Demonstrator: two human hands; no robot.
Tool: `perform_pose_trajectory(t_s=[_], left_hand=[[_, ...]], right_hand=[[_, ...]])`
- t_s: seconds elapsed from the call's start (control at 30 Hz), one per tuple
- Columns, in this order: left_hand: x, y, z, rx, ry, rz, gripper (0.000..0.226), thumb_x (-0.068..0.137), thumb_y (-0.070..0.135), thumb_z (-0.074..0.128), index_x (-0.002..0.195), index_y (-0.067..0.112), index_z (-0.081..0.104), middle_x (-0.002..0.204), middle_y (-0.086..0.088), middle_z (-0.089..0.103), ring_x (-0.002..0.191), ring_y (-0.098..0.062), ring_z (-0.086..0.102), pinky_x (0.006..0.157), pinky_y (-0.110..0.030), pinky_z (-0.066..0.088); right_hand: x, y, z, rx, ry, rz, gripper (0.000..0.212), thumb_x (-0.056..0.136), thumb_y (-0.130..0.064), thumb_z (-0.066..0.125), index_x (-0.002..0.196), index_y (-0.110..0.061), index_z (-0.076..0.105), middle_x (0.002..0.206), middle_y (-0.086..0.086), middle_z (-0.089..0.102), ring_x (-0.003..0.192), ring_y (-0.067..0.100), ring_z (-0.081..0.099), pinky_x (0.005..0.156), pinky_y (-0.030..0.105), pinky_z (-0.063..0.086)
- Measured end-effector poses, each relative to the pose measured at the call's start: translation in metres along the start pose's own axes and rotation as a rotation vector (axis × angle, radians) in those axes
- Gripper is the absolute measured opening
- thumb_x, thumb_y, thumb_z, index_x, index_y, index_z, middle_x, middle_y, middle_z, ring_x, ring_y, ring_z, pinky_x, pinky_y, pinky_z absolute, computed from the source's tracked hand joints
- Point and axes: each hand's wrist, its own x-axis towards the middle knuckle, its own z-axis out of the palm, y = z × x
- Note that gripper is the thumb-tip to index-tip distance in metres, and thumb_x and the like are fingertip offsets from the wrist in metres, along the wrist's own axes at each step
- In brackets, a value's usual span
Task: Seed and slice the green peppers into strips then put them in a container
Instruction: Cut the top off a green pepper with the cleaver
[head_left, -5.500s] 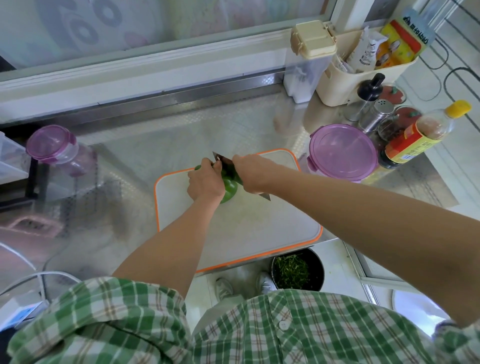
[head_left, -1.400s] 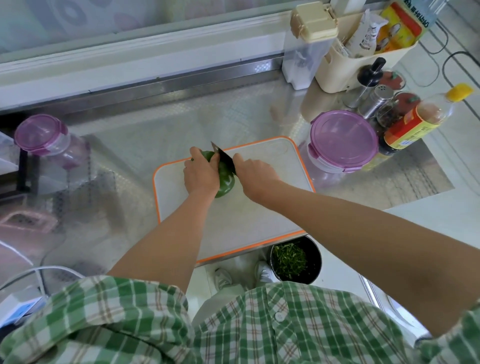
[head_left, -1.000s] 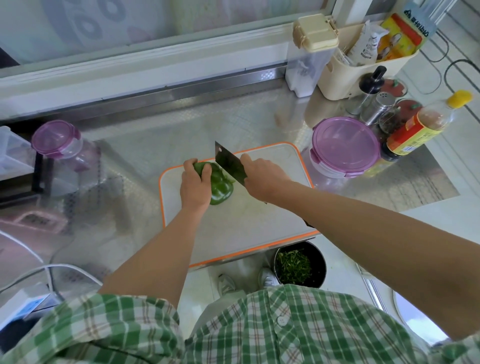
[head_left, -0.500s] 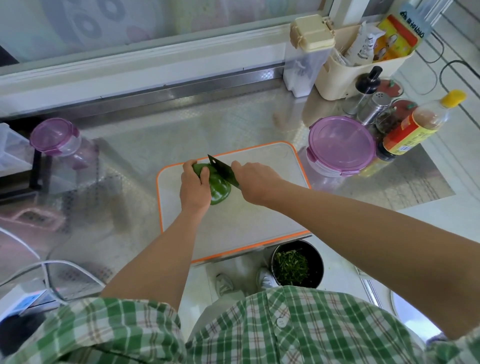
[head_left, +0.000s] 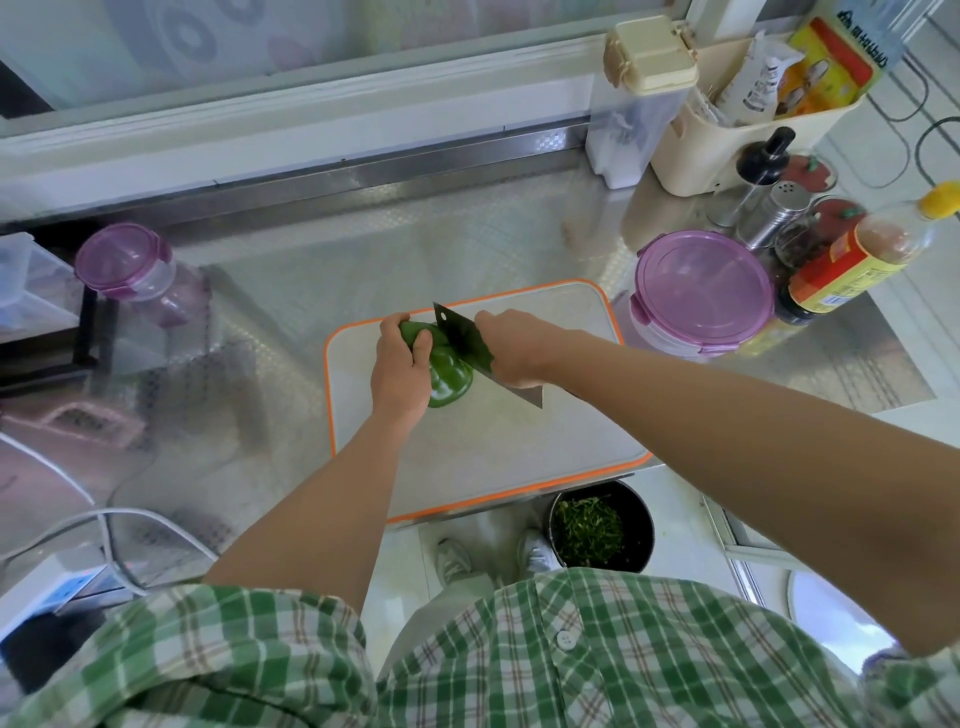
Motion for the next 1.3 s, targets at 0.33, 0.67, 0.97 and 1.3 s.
perform_pose_trajectory(t_s=[0.33, 0.67, 0.97, 1.3], left_hand=[[-0.007, 0.007, 0.008, 0.015, 0.047, -0.018, 0.041, 0.102, 0.024, 0.044, 0.14, 0.009, 0.035, 0.129, -0.017, 0.051, 0.114, -0.034, 0.053, 0.086, -0.033, 0.038], [-0.032, -0.009, -0.002, -0.266, 0.086, -0.119, 0.044, 0.093, 0.039, 0.056, 0.127, 0.022, 0.034, 0.114, -0.003, 0.055, 0.106, -0.029, 0.059, 0.092, -0.042, 0.05], [-0.033, -0.007, -0.004, -0.381, 0.172, -0.159, 0.053, 0.086, 0.03, 0.071, 0.128, 0.018, 0.04, 0.108, 0.004, 0.055, 0.104, -0.022, 0.061, 0.088, -0.035, 0.053], [-0.032, -0.003, -0.008, -0.418, 0.107, -0.255, 0.084, 0.077, 0.021, 0.074, 0.146, 0.028, 0.027, 0.121, 0.002, 0.055, 0.107, -0.019, 0.057, 0.095, -0.036, 0.05]], right_hand=[[-0.008, -0.02, 0.03, 0.061, 0.159, 0.096, 0.033, 0.088, 0.003, 0.048, 0.119, -0.007, 0.042, 0.115, 0.013, 0.059, 0.107, 0.034, 0.059, 0.072, 0.036, 0.039], [-0.032, -0.005, 0.058, -0.245, 0.317, -0.106, 0.058, 0.086, 0.007, 0.045, 0.138, -0.009, 0.026, 0.1, 0.009, 0.063, 0.087, 0.032, 0.064, 0.06, 0.035, 0.038], [-0.023, 0.006, 0.043, -0.116, 0.334, -0.101, 0.05, 0.089, -0.002, 0.043, 0.135, -0.017, 0.032, 0.102, 0.014, 0.06, 0.094, 0.037, 0.061, 0.065, 0.036, 0.035], [-0.022, 0.015, 0.037, 0.034, 0.285, -0.141, 0.036, 0.095, -0.019, 0.042, 0.129, -0.012, 0.037, 0.102, 0.019, 0.059, 0.091, 0.037, 0.057, 0.065, 0.034, 0.031]])
